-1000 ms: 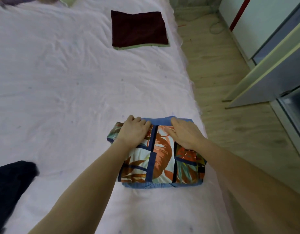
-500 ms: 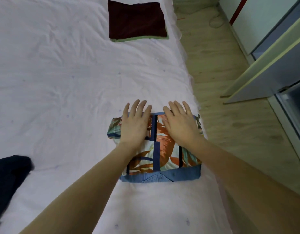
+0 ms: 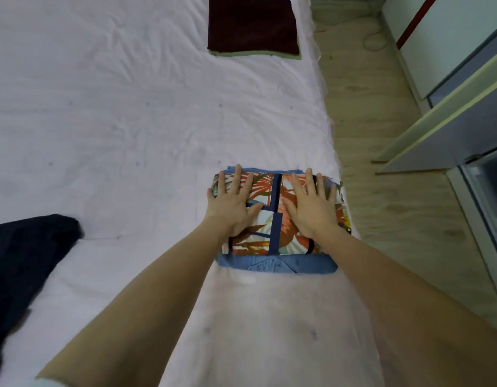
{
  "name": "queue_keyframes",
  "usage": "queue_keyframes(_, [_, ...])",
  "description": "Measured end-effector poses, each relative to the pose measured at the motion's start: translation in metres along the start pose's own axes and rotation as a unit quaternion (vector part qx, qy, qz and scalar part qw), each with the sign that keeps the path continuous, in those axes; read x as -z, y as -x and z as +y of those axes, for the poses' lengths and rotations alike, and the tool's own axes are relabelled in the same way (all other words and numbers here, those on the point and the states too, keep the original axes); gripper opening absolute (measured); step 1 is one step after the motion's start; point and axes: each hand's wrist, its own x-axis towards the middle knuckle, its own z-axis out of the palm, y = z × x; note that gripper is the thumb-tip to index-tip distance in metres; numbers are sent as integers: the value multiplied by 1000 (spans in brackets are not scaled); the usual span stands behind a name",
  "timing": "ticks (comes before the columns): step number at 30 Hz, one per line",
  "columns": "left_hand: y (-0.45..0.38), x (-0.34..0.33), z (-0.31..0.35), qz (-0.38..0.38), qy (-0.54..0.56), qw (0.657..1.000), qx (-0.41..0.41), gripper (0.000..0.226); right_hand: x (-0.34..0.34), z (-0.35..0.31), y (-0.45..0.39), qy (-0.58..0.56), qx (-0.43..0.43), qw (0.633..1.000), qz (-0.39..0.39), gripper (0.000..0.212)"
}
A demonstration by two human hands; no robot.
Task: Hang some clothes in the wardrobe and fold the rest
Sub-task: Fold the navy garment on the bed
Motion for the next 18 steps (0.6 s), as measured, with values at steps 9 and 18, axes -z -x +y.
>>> queue_keyframes(9, [161,71,-114,-61,-30,996,56,44,57,-185,83,-28,208,971,-112,40])
queue_keyframes(18, [348,71,-363,-69,43,973,217,40,30,-432,146,-174,137,955,-199,44])
